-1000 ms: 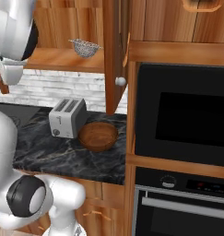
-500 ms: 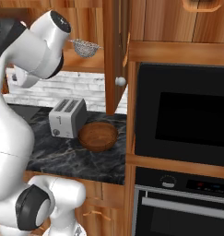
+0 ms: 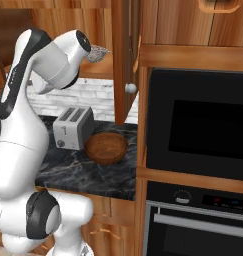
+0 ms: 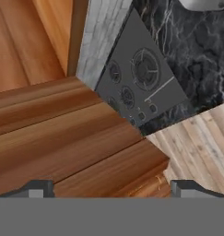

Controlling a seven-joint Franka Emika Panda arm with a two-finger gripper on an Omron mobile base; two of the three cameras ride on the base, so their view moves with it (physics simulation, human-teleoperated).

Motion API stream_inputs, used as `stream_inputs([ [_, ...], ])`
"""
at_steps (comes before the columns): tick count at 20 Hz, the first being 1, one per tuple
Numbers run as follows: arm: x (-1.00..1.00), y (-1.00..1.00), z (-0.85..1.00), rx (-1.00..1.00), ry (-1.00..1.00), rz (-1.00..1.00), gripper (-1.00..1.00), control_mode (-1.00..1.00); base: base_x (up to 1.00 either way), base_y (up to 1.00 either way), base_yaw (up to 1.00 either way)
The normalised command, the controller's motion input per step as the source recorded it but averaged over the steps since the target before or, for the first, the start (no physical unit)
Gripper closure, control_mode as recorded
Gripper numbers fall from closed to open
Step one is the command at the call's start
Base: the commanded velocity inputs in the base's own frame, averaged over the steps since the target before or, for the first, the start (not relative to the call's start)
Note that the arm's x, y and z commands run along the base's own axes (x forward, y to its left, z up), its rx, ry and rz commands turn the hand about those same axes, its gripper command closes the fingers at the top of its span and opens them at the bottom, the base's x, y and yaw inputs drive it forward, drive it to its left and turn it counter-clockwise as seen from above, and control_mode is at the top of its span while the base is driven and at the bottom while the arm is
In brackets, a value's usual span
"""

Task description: Open the cabinet and setup a tea strainer by placing it in the bowl upright.

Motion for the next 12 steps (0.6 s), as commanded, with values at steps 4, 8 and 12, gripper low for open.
stream_inputs([
  [4, 0.53, 0.35, -0.32, 0.06, -0.08, 0.08, -1.0, -1.0, 0.0, 0.0, 0.0],
  [8, 0.69, 0.21, -0.14, 0.06, -0.03, 0.07, -1.0, -1.0, 0.0, 0.0, 0.0],
  [12, 0.76, 0.2, -0.1, 0.07, -0.04, 0.06, -1.0, -1.0, 0.0, 0.0, 0.0],
])
